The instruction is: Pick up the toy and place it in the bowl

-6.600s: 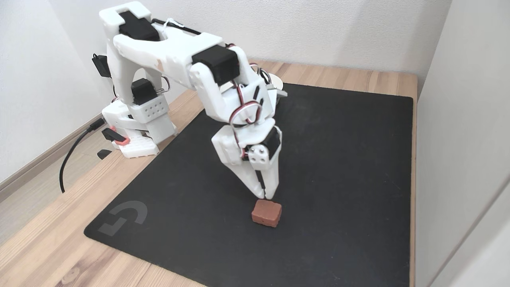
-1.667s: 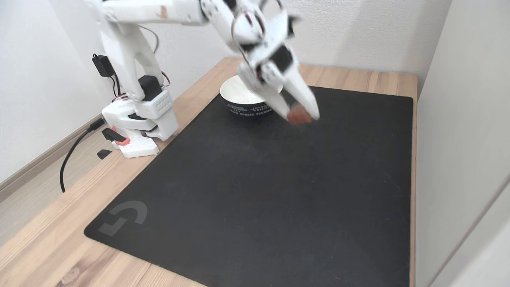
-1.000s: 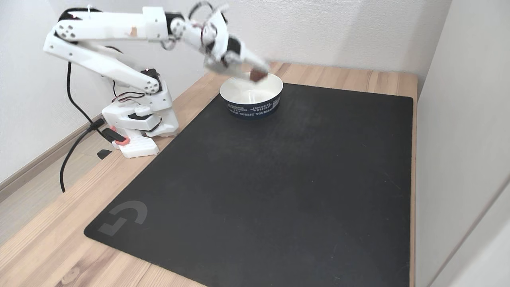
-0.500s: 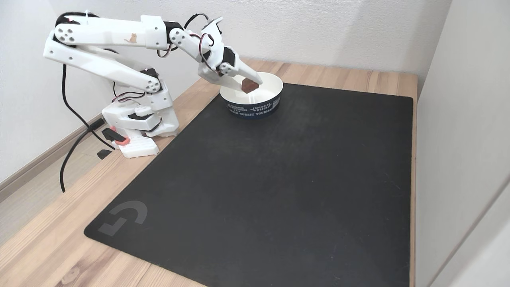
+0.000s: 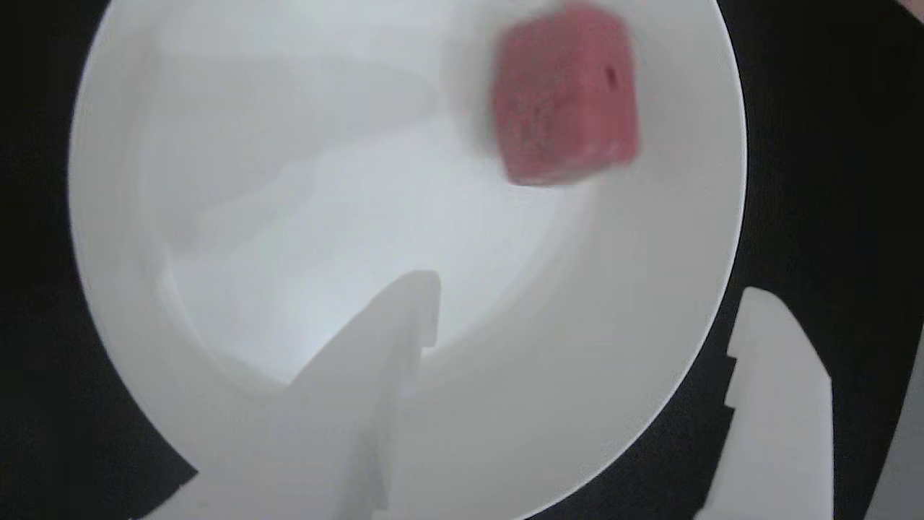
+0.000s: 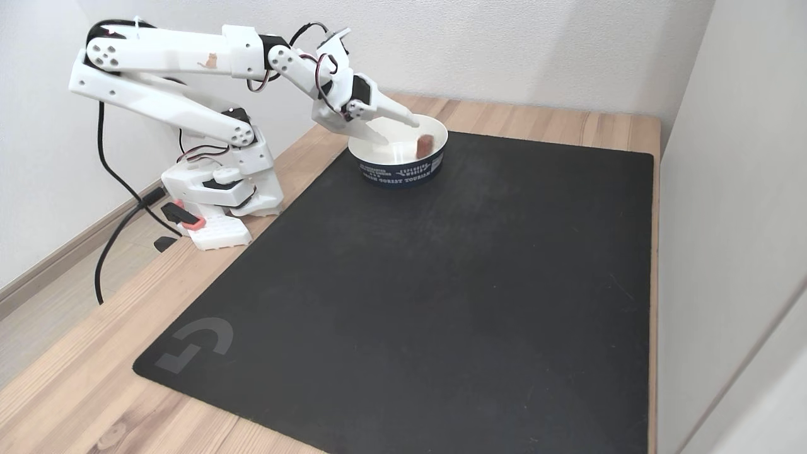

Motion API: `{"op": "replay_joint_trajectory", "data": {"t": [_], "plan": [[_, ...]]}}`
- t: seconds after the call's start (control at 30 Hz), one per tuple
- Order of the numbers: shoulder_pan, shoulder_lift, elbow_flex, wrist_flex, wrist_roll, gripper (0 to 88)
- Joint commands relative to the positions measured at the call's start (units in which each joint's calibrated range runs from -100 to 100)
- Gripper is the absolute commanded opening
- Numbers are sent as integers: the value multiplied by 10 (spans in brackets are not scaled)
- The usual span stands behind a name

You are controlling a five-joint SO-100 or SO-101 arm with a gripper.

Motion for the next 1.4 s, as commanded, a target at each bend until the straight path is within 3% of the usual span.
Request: {"op": "replay_joint_trajectory", "data": {"t": [0.0, 0.17, 0.23, 0.43, 0.7, 0.83, 1.13, 1.37], "plan": [[2, -10, -6, -11, 3, 269], [74, -51, -15, -12, 3, 112], [144, -78, -14, -12, 3, 21], [275, -113, -11, -6, 10, 22], [420, -145, -6, -4, 116, 22], [447, -181, 30, -2, 158, 22], [427, -346, 226, 34, 161, 22], [419, -513, 251, 184, 157, 22]]}}
